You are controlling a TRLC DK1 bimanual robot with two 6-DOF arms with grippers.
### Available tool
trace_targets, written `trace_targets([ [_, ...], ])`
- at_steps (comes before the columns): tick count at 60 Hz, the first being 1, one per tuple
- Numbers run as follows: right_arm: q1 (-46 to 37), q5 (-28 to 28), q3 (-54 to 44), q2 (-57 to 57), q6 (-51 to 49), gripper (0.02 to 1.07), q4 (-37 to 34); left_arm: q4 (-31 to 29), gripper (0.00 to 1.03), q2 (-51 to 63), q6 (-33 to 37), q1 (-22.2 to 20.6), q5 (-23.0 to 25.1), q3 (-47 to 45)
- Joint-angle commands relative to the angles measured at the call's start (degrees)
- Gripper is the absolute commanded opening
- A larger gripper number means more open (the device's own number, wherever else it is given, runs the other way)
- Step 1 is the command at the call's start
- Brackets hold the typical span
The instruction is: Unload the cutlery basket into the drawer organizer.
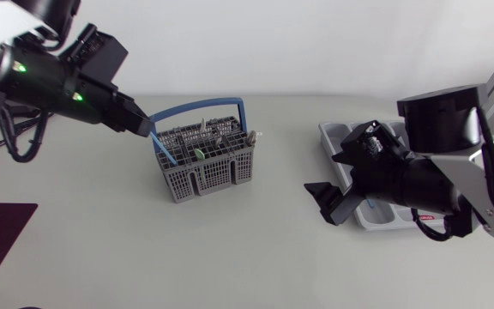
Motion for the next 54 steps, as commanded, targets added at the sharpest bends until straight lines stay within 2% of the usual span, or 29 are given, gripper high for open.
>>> trace_targets([
  [1,1.9,1.1,2.1,-1.5,-0.7,1.02,-1.2,-2.5,0.15,-2.2,1.1,-1.0,0.6,4.2],
  [10,5.0,1.1,5.6,-3.1,-0.5,1.02,-5.0,-6.7,0.15,-4.6,0.3,-1.5,2.4,7.9],
  [21,11.0,1.1,8.2,-6.8,0.6,1.02,-8.1,-9.8,0.15,-7.6,-2.2,-4.3,4.4,10.1],
  [26,13.1,1.2,8.5,-8.4,0.4,1.02,-8.4,-11.3,0.15,-7.6,-3.7,-5.1,8.4,11.0],
  [38,14.5,-0.9,7.8,-10.0,-0.2,1.02,-7.7,-9.9,0.15,-4.0,-5.8,-5.9,19.5,10.3],
  [47,14.6,-3.2,7.5,-9.3,-0.8,1.02,-7.2,-5.3,0.15,-0.1,-6.4,-6.1,24.7,7.9],
  [51,14.6,-3.6,7.9,-7.8,-0.8,0.96,-7.2,-4.5,0.15,2.0,-6.4,-6.4,26.6,7.8],
  [54,14.6,-3.6,8.1,-6.4,-0.7,0.95,-6.9,-3.4,0.15,3.3,-6.6,-7.1,27.2,7.6],
])
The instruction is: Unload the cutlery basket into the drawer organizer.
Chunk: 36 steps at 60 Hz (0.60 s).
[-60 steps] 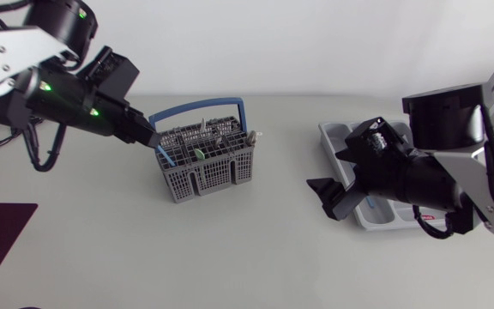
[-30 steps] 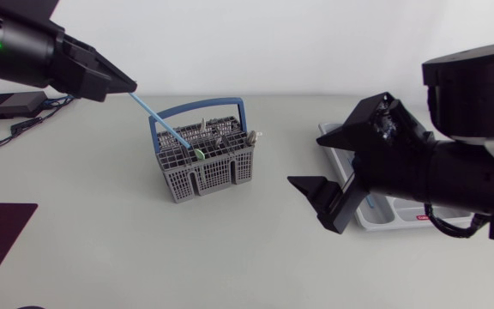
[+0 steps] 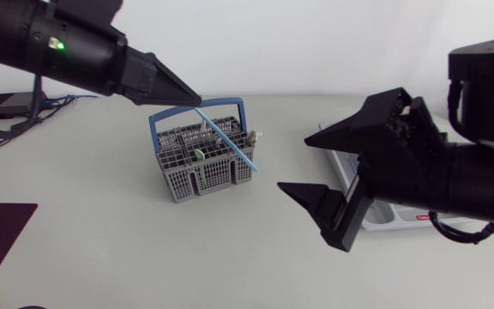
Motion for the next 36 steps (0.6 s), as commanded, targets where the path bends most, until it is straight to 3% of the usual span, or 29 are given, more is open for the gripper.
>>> trace_targets([
  [1,0.5,-0.6,0.7,2.8,-0.4,0.95,0.4,1.1,0.15,3.0,-1.5,-1.4,1.5,-1.3],
  [20,1.0,-2.5,2.4,9.9,-0.4,0.92,3.2,1.8,0.15,8.2,-2.0,-5.1,3.5,0.8],
  [36,0.1,-3.7,3.7,14.5,-0.4,0.63,5.4,1.1,0.15,9.9,-2.4,-5.9,4.4,2.1],
])
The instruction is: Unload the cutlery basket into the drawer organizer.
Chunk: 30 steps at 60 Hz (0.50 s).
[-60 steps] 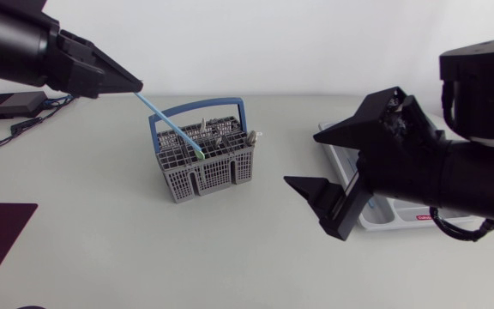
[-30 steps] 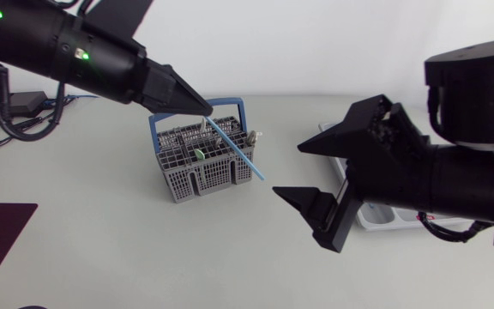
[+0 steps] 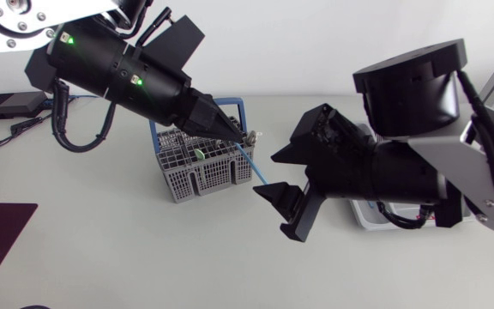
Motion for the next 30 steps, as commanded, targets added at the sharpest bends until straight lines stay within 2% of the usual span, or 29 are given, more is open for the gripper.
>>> trace_targets([
  [1,-0.6,-0.7,1.5,2.0,-0.4,0.61,1.1,-0.3,0.15,1.0,-1.2,-0.5,0.9,2.1],
  [9,-1.4,-0.8,1.8,3.6,-0.5,0.47,1.8,-0.7,0.15,1.4,-1.2,-0.5,0.9,2.5],
  [19,-2.1,-1.2,2.1,4.7,-0.5,0.37,1.8,-1.1,0.15,1.4,-1.2,-0.3,1.0,2.8],
  [22,-2.1,-1.2,2.2,5.1,-0.5,0.29,1.8,-1.3,0.15,1.3,-1.2,-0.2,1.0,2.8],
  [30,-2.1,-2.0,2.3,5.2,-0.4,0.19,1.6,-1.7,0.15,1.3,-1.2,0.0,1.1,2.7],
])
